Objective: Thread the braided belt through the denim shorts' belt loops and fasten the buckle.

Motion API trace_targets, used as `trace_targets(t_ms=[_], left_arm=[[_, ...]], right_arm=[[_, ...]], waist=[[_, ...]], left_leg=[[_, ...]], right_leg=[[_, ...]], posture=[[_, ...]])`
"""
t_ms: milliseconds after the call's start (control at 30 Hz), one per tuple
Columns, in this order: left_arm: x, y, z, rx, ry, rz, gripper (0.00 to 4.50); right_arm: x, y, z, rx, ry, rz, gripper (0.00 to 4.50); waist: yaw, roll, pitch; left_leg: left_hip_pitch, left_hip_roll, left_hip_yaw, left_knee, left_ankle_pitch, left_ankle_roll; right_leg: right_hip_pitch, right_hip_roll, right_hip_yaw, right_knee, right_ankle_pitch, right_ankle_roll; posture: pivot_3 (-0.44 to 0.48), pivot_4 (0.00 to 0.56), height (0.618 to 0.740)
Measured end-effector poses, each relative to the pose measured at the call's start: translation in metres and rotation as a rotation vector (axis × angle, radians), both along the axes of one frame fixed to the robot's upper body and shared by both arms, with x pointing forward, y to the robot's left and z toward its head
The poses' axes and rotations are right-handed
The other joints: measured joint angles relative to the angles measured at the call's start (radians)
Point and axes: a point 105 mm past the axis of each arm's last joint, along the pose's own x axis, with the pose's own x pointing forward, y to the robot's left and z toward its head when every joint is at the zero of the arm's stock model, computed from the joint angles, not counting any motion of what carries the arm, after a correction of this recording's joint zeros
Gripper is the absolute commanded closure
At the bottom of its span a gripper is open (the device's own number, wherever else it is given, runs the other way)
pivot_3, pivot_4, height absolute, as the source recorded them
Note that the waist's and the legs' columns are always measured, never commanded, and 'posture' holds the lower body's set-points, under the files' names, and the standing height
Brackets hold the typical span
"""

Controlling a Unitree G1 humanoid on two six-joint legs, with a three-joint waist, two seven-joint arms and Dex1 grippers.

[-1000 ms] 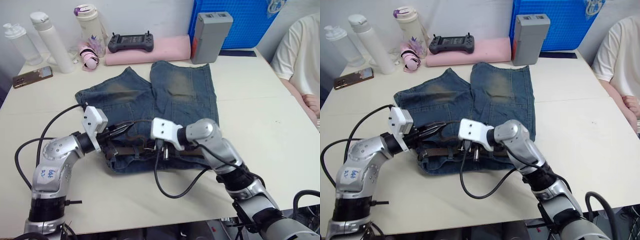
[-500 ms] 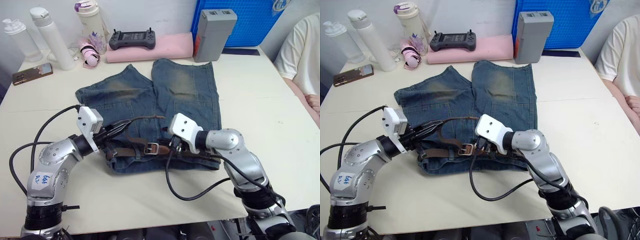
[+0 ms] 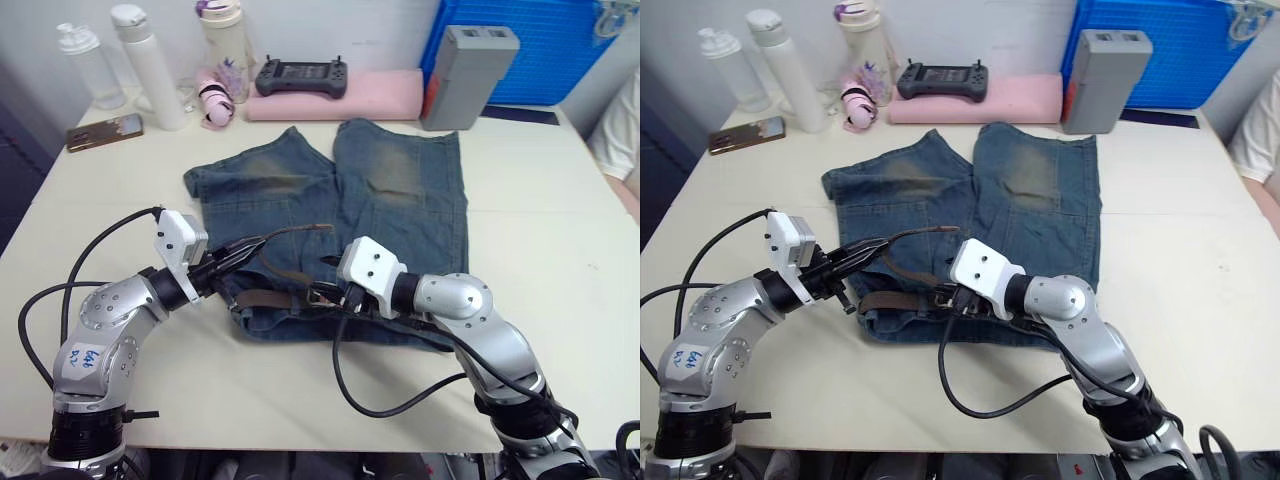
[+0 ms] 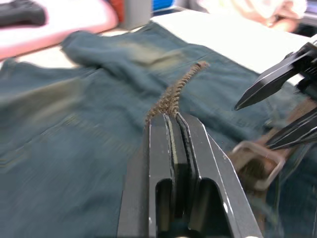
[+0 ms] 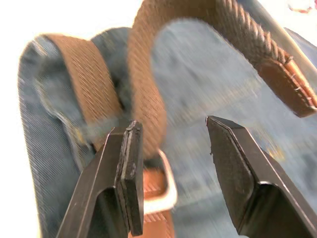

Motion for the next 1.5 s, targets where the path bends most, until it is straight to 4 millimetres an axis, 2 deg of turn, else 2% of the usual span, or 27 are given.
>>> trace_targets(t_ms=[133,233,500,667,767,867,967,1233,1500], left_arm=[[0.0,0.001,0.0,0.006,0.001,-0.004,4.5],[0.0,0.0,0.001,0.005,0.0,-0.005,4.5],[0.002,-0.001,0.007,-0.019,0.001,-0.015,4.5],[0.002,-0.001,0.007,-0.017,0.003,-0.016,4.5],[0.004,0.001,0.006,-0.017,0.013,-0.012,4.5],[0.005,0.005,0.004,-0.01,0.024,-0.008,4.5],[0.004,0.006,0.005,0.02,0.02,-0.028,4.5],[-0.001,0.002,-0.003,0.13,0.016,-0.119,4.5],[-0.002,0.008,-0.008,0.2,0.05,-0.167,4.5]], right_arm=[[-0.01,-0.016,-0.016,-0.097,-0.013,0.028,2.3],[-0.014,-0.018,-0.027,-0.15,-0.036,0.041,2.3],[-0.011,-0.043,-0.045,-0.272,-0.195,-0.096,2.3],[-0.012,-0.044,-0.049,-0.312,-0.28,-0.127,2.3],[-0.007,-0.039,-0.043,-0.279,-0.327,-0.172,2.3],[-0.006,-0.036,-0.04,-0.257,-0.341,-0.187,3.14],[-0.005,-0.033,-0.038,-0.245,-0.352,-0.199,4.45],[0.0,-0.033,-0.037,-0.247,-0.356,-0.222,4.45],[0.004,-0.031,-0.033,-0.237,-0.36,-0.246,4.45]], waist=[[0.011,-0.001,0.001],[0.01,-0.002,0.001],[0.013,-0.002,0.001],[0.012,-0.002,0.001],[0.012,-0.002,0.001],[0.012,-0.002,0.001],[0.012,-0.002,0.001],[0.01,-0.002,0.001],[0.007,-0.002,0.001]], left_leg=[[0.001,-0.001,0.007,0.0,0.0,0.0],[0.003,0.002,0.015,0.001,0.0,0.0],[0.003,0.005,0.019,0.004,0.0,-0.001],[0.003,0.006,0.019,0.005,0.0,-0.001],[0.003,0.006,0.019,0.006,0.0,-0.001],[0.003,0.006,0.019,0.007,0.0,-0.001],[0.003,0.006,0.019,0.007,0.0,-0.001],[0.003,0.006,0.019,0.007,0.0,-0.001],[0.003,0.006,0.019,0.008,0.0,-0.001]], right_leg=[[0.001,0.001,0.008,-0.006,0.0,0.002],[0.001,0.002,0.011,-0.007,-0.001,0.004],[0.0,0.004,0.013,-0.007,-0.001,0.004],[-0.001,0.004,0.013,-0.005,-0.001,0.004],[-0.001,0.004,0.014,-0.004,-0.001,0.004],[-0.001,0.004,0.014,-0.004,-0.001,0.004],[-0.001,0.005,0.014,-0.004,-0.001,0.004],[-0.001,0.005,0.015,-0.002,-0.001,0.004],[-0.002,0.005,0.016,0.0,-0.001,0.003]], posture=[[0.0,0.15,0.714],[0.0,0.15,0.714],[0.0,0.15,0.714],[0.0,0.15,0.714],[0.0,0.15,0.714],[0.0,0.15,0.714],[0.0,0.15,0.714],[0.0,0.15,0.714],[0.0,0.15,0.714]])
